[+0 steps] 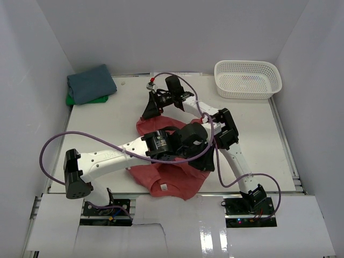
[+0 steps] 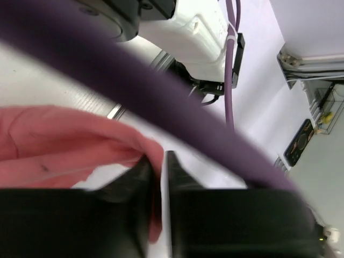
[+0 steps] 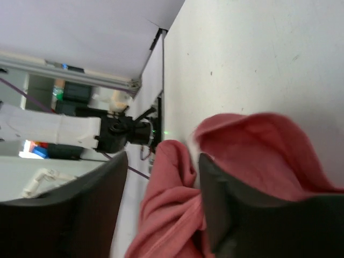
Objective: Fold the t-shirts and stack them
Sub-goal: Flatten out the tshirt
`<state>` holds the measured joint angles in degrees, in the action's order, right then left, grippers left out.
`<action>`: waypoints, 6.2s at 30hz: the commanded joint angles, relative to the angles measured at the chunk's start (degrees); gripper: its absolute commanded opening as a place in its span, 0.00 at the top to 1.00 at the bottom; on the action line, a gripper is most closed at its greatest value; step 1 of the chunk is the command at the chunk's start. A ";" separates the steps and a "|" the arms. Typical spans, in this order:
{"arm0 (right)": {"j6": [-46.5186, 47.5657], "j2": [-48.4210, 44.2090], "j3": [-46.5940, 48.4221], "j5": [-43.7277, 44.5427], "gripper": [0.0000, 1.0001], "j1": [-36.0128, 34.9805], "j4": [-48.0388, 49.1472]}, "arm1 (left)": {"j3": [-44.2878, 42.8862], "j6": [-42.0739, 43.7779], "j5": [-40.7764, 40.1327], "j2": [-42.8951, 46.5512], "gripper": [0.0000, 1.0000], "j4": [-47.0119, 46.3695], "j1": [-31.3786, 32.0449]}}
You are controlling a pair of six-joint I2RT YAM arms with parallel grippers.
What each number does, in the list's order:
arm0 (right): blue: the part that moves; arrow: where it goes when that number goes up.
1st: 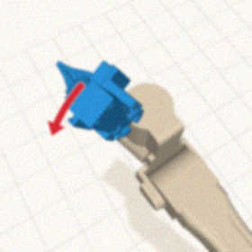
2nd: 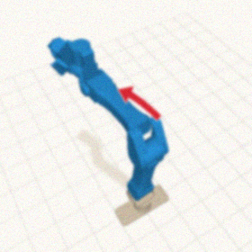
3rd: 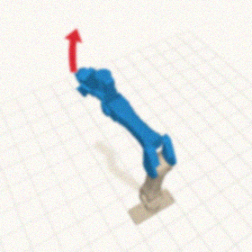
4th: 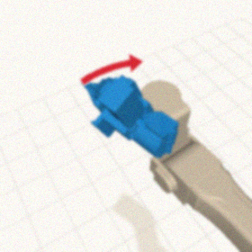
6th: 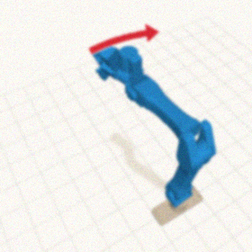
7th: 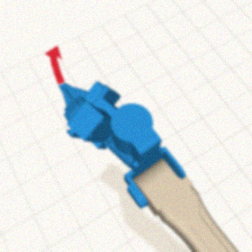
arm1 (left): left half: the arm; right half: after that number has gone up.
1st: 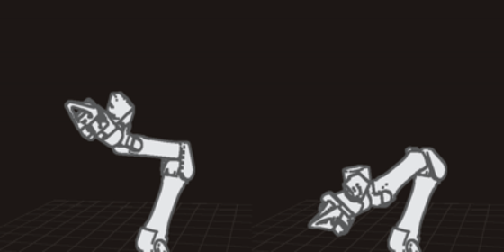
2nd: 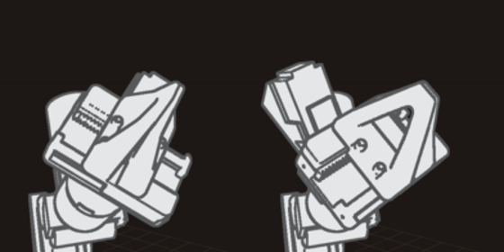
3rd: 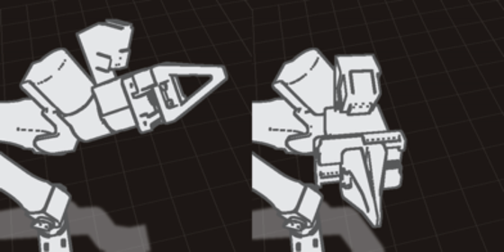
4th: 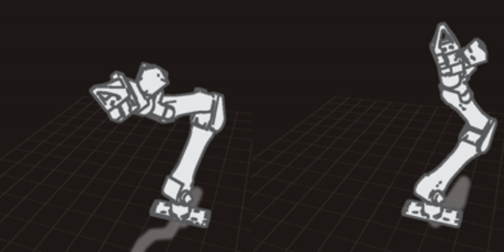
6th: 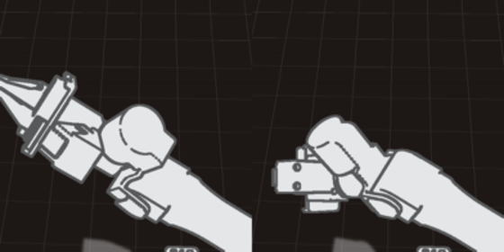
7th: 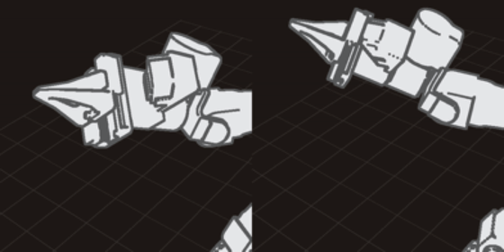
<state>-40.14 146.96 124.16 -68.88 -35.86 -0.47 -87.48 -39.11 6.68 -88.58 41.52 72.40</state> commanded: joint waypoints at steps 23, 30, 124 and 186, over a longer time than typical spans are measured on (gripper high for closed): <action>28.27 -39.79 -30.17 48.20 0.21 13.54 -33.64 | 9.78 7.64 0.26 20.30 0.17 8.67 -35.54; 27.31 -62.91 -56.63 61.49 0.20 2.74 -32.76 | 13.65 13.27 16.59 13.36 0.16 4.28 -59.63; -15.32 -97.82 -87.42 78.90 0.92 -23.73 -53.76 | 22.45 11.78 11.34 -10.74 0.25 -7.85 -72.31; 11.13 -85.63 -55.18 81.62 0.92 -9.14 -57.10 | -5.23 10.11 10.10 -11.00 1.00 5.14 -74.51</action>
<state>-35.83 58.81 62.78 9.89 -45.36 -57.32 -87.61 -29.67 15.88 -104.27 42.37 0.10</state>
